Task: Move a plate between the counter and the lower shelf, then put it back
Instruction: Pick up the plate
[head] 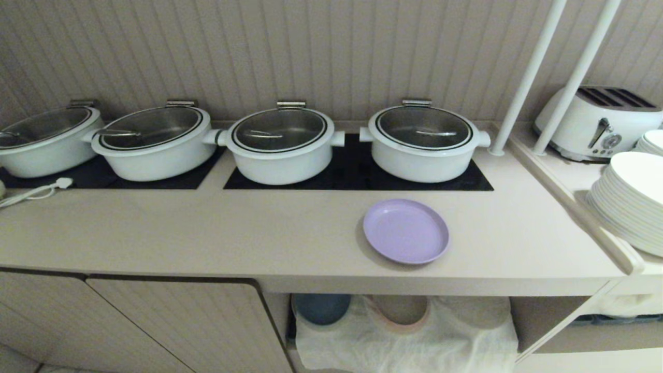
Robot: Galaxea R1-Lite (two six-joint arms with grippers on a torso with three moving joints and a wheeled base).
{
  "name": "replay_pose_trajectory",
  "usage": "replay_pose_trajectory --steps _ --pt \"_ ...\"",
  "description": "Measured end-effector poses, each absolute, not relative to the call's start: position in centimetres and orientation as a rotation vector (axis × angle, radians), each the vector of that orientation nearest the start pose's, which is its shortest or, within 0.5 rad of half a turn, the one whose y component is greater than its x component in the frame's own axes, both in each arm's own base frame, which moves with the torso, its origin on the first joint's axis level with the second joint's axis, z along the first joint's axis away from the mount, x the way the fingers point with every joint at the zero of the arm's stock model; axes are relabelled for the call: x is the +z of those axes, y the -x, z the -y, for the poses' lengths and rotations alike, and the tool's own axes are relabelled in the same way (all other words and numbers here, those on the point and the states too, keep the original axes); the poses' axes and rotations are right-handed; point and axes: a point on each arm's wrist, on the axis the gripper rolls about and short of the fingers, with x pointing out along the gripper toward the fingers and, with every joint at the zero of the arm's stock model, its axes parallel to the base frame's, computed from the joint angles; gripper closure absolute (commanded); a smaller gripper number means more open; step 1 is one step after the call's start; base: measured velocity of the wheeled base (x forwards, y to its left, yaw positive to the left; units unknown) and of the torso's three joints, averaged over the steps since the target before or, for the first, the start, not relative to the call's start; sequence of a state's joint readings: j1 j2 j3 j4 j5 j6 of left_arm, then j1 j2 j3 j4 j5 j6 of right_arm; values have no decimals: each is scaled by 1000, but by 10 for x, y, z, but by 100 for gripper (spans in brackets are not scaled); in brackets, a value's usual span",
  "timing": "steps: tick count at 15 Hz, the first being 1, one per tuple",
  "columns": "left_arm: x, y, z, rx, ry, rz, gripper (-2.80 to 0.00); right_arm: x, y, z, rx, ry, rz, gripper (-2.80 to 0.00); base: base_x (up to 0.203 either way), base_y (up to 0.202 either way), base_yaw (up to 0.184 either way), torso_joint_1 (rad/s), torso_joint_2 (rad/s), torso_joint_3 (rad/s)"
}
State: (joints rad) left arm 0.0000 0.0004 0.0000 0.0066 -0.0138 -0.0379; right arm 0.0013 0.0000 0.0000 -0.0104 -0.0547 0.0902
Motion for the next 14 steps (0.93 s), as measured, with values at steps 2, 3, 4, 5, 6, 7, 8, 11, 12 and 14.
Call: replay_pose_trajectory --steps 2,3,4,5,6,7,8,11,12,14 --pt "75 23 0 -13 38 -7 0 77 23 1 -53 -90 13 0 0 0 0 0 0 0" --pt "75 23 0 -14 38 -7 0 77 23 1 -54 -90 13 0 0 0 0 0 0 0" --pt "75 23 0 -13 38 -7 0 77 23 1 -54 -90 13 0 0 0 0 0 0 0" --pt "75 23 0 -13 38 -7 0 77 23 1 -54 -90 12 0 0 0 0 0 0 0" --pt "75 23 0 -13 38 -6 0 77 23 1 -54 -90 12 0 0 0 0 0 0 0" --pt "75 23 0 -13 38 -6 0 77 23 1 -54 -90 12 0 -2 -56 0 6 2 2" --pt "75 23 0 -14 38 -6 0 77 23 1 -54 -90 13 0 -1 -119 5 2 2 2" --pt "75 23 0 -14 37 -7 0 77 23 1 -53 -90 13 0 0 -191 1 5 4 1" --pt "75 23 0 -13 38 -7 0 77 23 1 -54 -90 13 0 0 -192 5 1 1 2" --pt "75 23 0 -13 38 -7 0 77 23 1 -54 -90 12 0 0 -195 1 0 2 2"
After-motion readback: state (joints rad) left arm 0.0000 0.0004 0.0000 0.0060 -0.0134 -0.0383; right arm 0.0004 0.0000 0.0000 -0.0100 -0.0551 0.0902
